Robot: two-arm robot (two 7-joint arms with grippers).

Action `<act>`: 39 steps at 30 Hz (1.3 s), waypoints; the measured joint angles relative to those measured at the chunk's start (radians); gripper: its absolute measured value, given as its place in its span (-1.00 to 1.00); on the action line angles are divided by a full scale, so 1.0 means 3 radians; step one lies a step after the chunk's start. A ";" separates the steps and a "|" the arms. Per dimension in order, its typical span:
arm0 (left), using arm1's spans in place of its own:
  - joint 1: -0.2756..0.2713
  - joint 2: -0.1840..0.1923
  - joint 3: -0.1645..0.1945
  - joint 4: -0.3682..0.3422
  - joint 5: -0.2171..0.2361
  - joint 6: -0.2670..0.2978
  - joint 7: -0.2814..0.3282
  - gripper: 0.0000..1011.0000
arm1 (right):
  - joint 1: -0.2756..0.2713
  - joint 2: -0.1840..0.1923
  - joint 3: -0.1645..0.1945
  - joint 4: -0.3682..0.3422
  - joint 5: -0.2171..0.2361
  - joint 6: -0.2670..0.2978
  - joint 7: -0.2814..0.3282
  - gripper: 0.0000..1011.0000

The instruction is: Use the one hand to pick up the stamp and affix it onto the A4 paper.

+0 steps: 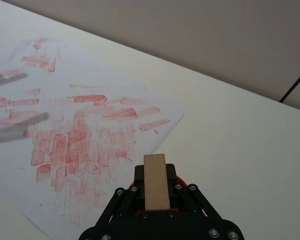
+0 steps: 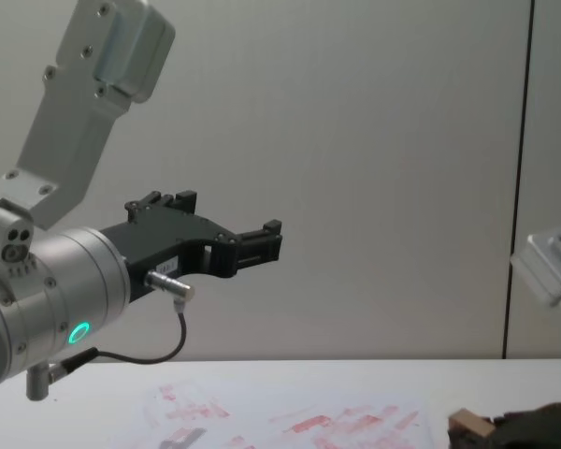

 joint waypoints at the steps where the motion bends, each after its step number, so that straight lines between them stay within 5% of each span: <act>1: 0.0000 0.0000 0.0000 0.0000 0.0000 0.0000 0.0000 0.98 | 0.0008 -0.0005 0.0000 -0.0001 0.0000 -0.0021 -0.0002 -0.56; 17: 0.0000 0.0000 0.0000 0.0000 0.0000 0.0000 0.0000 0.98 | 0.0254 -0.0242 -0.0097 0.0007 0.0101 -0.0234 0.0105 -0.57; 39: 0.0000 0.0000 0.0000 0.0000 0.0000 0.0000 0.0000 0.98 | 0.0524 -0.0560 -0.0337 0.0524 -0.0017 0.0002 0.0269 -0.56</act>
